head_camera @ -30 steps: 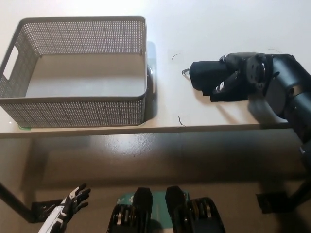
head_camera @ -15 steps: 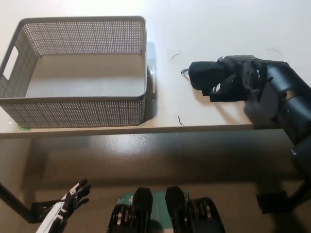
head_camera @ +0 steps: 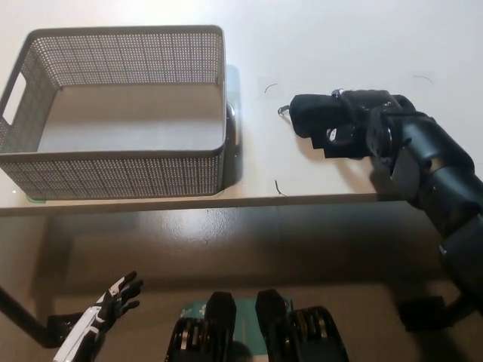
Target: Use the right hand to pick up the pencil case on the right hand side and put it into a grey container on the left side
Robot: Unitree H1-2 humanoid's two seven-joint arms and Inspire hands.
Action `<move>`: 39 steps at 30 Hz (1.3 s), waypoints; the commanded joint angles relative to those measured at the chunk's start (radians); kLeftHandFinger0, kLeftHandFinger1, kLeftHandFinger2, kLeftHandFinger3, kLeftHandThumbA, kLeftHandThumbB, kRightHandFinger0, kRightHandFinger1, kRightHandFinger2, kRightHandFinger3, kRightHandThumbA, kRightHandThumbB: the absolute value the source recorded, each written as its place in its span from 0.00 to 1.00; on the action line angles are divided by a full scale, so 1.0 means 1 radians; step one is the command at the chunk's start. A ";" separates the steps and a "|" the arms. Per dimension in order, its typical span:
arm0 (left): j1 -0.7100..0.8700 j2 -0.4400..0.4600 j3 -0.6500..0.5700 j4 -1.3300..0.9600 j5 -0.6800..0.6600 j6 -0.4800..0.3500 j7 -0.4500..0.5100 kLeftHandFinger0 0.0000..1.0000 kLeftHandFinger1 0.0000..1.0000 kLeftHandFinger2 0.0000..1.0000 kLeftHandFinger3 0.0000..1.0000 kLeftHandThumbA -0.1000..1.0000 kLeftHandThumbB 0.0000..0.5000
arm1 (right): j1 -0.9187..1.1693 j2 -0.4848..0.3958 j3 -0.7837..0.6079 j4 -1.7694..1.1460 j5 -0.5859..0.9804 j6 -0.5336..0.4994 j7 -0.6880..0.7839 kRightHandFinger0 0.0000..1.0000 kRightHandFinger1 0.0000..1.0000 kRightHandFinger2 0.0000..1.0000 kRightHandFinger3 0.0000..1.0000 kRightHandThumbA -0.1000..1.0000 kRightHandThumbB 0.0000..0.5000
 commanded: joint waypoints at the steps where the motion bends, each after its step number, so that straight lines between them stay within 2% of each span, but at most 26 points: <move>1: -0.016 0.034 0.001 -0.034 0.001 -0.023 -0.010 1.00 1.00 1.00 1.00 1.00 0.91 | 0.026 0.003 -0.025 0.003 0.013 -0.094 -0.317 0.00 0.13 0.31 0.36 0.00 0.47; 2: -0.017 0.035 0.001 -0.033 -0.001 -0.020 -0.011 1.00 1.00 1.00 1.00 1.00 0.91 | 0.024 -0.001 -0.034 0.002 0.022 -0.102 -0.325 0.01 0.17 0.36 0.39 0.00 0.50; 3: -0.019 0.035 -0.001 -0.032 -0.006 -0.015 -0.016 1.00 1.00 1.00 1.00 1.00 0.91 | 0.022 -0.003 -0.038 0.002 0.026 -0.103 -0.330 0.00 0.17 0.37 0.38 0.00 0.50; 4: -0.018 0.036 -0.001 -0.035 -0.018 0.005 -0.023 1.00 1.00 1.00 1.00 1.00 0.93 | 0.019 -0.006 -0.043 0.001 0.030 -0.103 -0.332 0.00 0.15 0.37 0.40 0.00 0.58; 5: -0.018 0.037 -0.002 -0.036 -0.016 0.002 -0.023 1.00 1.00 1.00 1.00 1.00 0.92 | 0.017 -0.010 -0.047 0.000 0.033 -0.111 -0.336 0.00 0.12 0.34 0.36 0.00 0.60; 7: -0.015 0.037 -0.001 -0.042 -0.032 0.025 -0.030 1.00 1.00 1.00 1.00 1.00 0.94 | 0.014 -0.014 -0.051 0.000 0.035 -0.118 -0.340 0.00 0.12 0.34 0.28 0.00 0.65; 8: -0.014 0.036 0.000 -0.043 -0.037 0.028 -0.032 1.00 1.00 1.00 1.00 1.00 0.92 | 0.013 -0.016 -0.055 -0.001 0.036 -0.126 -0.348 0.00 0.09 0.34 0.16 0.00 0.58; 9: -0.014 0.037 -0.001 -0.038 -0.017 0.002 -0.023 1.00 1.00 1.00 1.00 1.00 0.90 | 0.013 -0.018 -0.057 -0.002 0.035 -0.130 -0.357 0.00 0.13 0.46 0.09 0.00 0.57; 10: -0.015 0.037 -0.001 -0.035 0.001 -0.011 -0.014 1.00 1.00 1.00 1.00 1.00 0.92 | 0.014 -0.020 -0.057 -0.004 0.031 -0.136 -0.373 0.00 0.17 0.57 0.09 0.00 0.59; 12: -0.016 0.036 0.000 -0.035 -0.010 0.001 -0.018 1.00 1.00 1.00 1.00 1.00 0.94 | 0.017 -0.024 -0.057 -0.004 0.026 -0.145 -0.390 0.01 0.31 0.74 0.23 0.00 0.57; 14: -0.015 0.037 -0.001 -0.033 0.008 -0.016 -0.010 1.00 1.00 1.00 1.00 1.00 0.92 | 0.018 -0.028 -0.054 -0.003 0.020 -0.143 -0.395 0.00 0.31 0.69 0.31 0.00 0.55; 16: -0.016 0.039 -0.001 -0.035 0.021 -0.024 -0.006 1.00 1.00 1.00 1.00 1.00 0.91 | 0.022 -0.034 -0.060 -0.006 0.024 -0.157 -0.414 0.00 0.22 0.53 0.31 0.00 0.55; 18: -0.013 0.039 0.000 -0.042 -0.013 0.013 -0.022 1.00 1.00 1.00 1.00 1.00 0.94 | 0.022 -0.040 -0.081 -0.011 0.042 -0.172 -0.422 0.00 0.14 0.39 0.26 0.00 0.52; 19: -0.012 0.039 0.001 -0.044 -0.022 0.021 -0.026 1.00 1.00 1.00 1.00 1.00 0.93 | 0.022 -0.042 -0.090 -0.014 0.049 -0.181 -0.429 0.00 0.06 0.33 0.20 0.00 0.45; 20: -0.013 0.038 0.003 -0.038 -0.030 0.018 -0.028 1.00 1.00 1.00 1.00 1.00 0.95 | 0.018 -0.048 -0.112 -0.024 0.065 -0.209 -0.447 0.00 0.03 0.34 0.17 0.00 0.40; 21: -0.013 0.038 0.004 -0.037 -0.033 0.020 -0.029 1.00 1.00 1.00 1.00 1.00 0.95 | 0.017 -0.048 -0.119 -0.026 0.067 -0.218 -0.453 0.00 0.05 0.46 0.19 0.00 0.36; 22: -0.014 0.041 0.002 -0.033 -0.006 -0.015 -0.019 1.00 1.00 1.00 1.00 1.00 0.90 | 0.016 -0.050 -0.133 -0.032 0.077 -0.234 -0.463 0.00 0.17 0.70 0.33 0.00 0.31; 23: -0.016 0.044 0.001 -0.025 0.004 -0.032 -0.017 1.00 1.00 1.00 1.00 1.00 0.87 | 0.010 -0.053 -0.159 -0.043 0.094 -0.264 -0.471 0.00 0.31 0.85 0.54 0.00 0.29; 24: -0.018 0.043 0.002 -0.018 -0.009 -0.029 -0.024 1.00 1.00 1.00 1.00 1.00 0.85 | 0.002 -0.054 -0.176 -0.053 0.101 -0.271 -0.482 0.00 0.43 0.83 0.80 0.00 0.27; 25: -0.017 0.044 0.002 -0.018 -0.012 -0.027 -0.025 1.00 1.00 1.00 1.00 1.00 0.85 | -0.001 -0.053 -0.182 -0.055 0.099 -0.275 -0.486 0.00 0.46 0.83 0.93 0.00 0.27; 28: -0.014 0.043 0.003 -0.016 -0.008 -0.022 -0.021 1.00 1.00 1.00 1.00 1.00 0.88 | -0.021 -0.053 -0.210 -0.088 0.105 -0.310 -0.508 0.00 0.46 0.80 0.96 0.00 0.29; 34: -0.005 0.043 0.004 -0.024 -0.011 0.002 -0.020 1.00 1.00 1.00 1.00 1.00 0.90 | -0.059 -0.033 -0.243 -0.161 0.109 -0.353 -0.506 0.00 0.45 0.75 0.87 0.00 0.30; 36: -0.005 0.042 0.005 -0.022 -0.009 -0.008 -0.019 1.00 1.00 1.00 1.00 1.00 0.88 | -0.070 -0.023 -0.247 -0.182 0.108 -0.358 -0.504 0.00 0.43 0.74 0.84 0.00 0.31; 37: -0.004 0.043 0.003 -0.019 0.007 -0.019 -0.012 1.00 1.00 1.00 1.00 1.00 0.87 | -0.075 -0.017 -0.248 -0.201 0.106 -0.357 -0.500 0.00 0.44 0.74 0.85 0.00 0.31; 39: -0.003 0.039 0.004 -0.024 0.015 -0.010 -0.004 1.00 1.00 1.00 1.00 1.00 0.90 | -0.083 -0.008 -0.245 -0.227 0.099 -0.359 -0.500 0.00 0.45 0.74 0.85 0.00 0.29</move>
